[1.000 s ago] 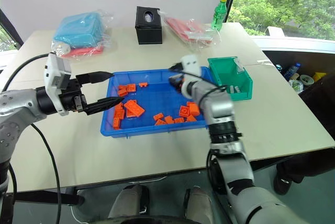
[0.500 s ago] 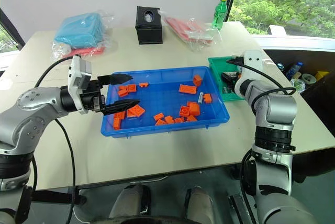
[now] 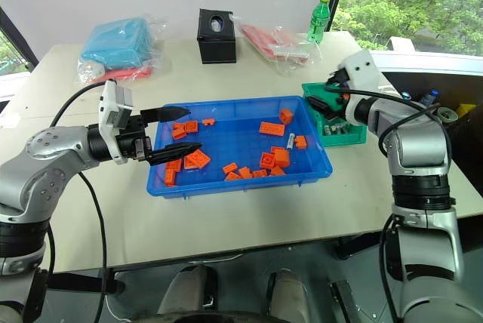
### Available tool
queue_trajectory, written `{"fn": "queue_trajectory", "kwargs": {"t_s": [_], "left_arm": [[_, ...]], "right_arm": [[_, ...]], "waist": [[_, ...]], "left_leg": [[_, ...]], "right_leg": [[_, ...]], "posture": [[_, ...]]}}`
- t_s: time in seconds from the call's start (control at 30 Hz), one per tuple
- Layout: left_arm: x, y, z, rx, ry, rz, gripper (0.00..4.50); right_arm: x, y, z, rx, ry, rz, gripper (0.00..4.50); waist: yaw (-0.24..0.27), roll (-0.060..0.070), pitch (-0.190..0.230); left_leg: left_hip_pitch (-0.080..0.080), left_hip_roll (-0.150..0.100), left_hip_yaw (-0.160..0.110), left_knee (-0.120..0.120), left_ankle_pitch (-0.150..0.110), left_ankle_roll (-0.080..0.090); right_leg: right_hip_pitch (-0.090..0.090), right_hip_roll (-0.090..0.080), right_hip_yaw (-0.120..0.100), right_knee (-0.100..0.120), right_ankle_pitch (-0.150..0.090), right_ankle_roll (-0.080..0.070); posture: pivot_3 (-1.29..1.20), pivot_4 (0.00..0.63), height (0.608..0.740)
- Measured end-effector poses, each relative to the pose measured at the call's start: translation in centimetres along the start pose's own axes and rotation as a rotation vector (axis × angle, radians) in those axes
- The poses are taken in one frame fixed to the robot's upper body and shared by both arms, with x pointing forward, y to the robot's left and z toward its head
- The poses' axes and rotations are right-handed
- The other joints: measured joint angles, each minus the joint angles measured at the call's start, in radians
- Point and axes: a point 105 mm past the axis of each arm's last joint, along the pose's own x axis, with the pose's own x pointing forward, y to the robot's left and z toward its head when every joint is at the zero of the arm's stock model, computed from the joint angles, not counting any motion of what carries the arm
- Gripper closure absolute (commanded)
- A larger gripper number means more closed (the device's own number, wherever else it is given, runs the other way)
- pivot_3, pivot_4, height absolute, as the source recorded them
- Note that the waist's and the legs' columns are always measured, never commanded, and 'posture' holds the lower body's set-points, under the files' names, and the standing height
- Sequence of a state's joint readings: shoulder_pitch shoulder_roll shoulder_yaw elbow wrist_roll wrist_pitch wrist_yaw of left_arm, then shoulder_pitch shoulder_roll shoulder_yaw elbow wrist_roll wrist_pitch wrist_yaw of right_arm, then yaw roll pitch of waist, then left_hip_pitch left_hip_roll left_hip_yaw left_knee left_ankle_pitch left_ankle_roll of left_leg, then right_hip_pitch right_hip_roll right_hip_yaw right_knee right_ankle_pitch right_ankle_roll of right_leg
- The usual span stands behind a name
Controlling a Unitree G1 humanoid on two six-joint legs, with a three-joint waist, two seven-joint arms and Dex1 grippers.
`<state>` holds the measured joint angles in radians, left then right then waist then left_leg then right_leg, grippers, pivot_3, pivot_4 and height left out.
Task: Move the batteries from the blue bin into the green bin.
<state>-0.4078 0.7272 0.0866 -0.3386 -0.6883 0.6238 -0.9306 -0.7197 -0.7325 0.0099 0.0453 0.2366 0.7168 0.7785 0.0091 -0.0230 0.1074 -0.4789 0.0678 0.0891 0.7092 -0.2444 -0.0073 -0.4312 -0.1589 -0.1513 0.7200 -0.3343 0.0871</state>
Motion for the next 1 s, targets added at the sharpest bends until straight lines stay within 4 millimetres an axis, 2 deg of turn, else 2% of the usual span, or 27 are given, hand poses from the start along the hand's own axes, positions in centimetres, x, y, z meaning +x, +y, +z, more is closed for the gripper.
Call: {"fn": "queue_trajectory", "kwargs": {"t_s": [0.13,0.2,0.4,0.47,0.73,1.0], "left_arm": [[0.0,0.0,0.1,0.005,-0.001,-0.001,0.0],[0.0,0.0,0.3,0.01,-0.003,0.001,0.0],[-0.1,-0.5,0.6,0.027,-0.003,0.014,0.0],[-0.3,-0.6,0.6,0.028,0.002,0.027,0.0],[-1.2,-0.7,0.6,0.03,0.009,0.084,0.0],[-1.6,-0.9,0.8,0.039,0.01,0.101,0.0]], "right_arm": [[1.0,2.5,0.3,-0.21,0.06,0.314,0.04],[1.7,2.5,-0.8,-0.268,0.123,0.404,0.04],[3.1,2.1,-5.3,-0.346,0.294,0.531,0.04],[3.4,2.0,-6.2,-0.346,0.332,0.551,0.04],[5.0,1.8,-6.1,-0.292,0.386,0.541,0.04],[5.1,2.1,-6.7,-0.257,0.424,0.565,0.04]], "waist": [[0.0,0.001,0.001],[0.001,0.0,0.001],[-0.001,0.001,0.002],[-0.004,0.002,0.003],[-0.005,0.002,0.003],[0.002,0.003,0.003]], "left_leg": [[0.0,0.0,0.0,0.0,0.0,0.0],[0.0,0.0,0.0,0.0,0.0,0.0],[-0.001,0.0,0.0,0.003,0.0,-0.002],[0.0,0.0,0.0,0.003,0.0,-0.003],[0.0,0.0,-0.001,0.005,-0.001,-0.005],[-0.001,0.0,-0.001,0.006,-0.001,-0.005]], "right_leg": [[0.0,0.0,0.0,-0.001,0.0,0.0],[0.0,0.001,0.0,-0.001,0.0,0.0],[0.001,0.0,0.0,-0.001,0.001,0.002],[0.001,0.0,0.0,0.0,0.002,0.003],[0.002,0.001,0.0,0.001,0.001,0.002],[0.002,0.001,0.0,0.001,0.0,0.0]], "posture": [[0.0,0.15,0.63],[0.0,0.15,0.63],[0.0,0.15,0.63],[0.0,0.15,0.63],[0.0,0.15,0.63],[0.0,0.15,0.63]]}}
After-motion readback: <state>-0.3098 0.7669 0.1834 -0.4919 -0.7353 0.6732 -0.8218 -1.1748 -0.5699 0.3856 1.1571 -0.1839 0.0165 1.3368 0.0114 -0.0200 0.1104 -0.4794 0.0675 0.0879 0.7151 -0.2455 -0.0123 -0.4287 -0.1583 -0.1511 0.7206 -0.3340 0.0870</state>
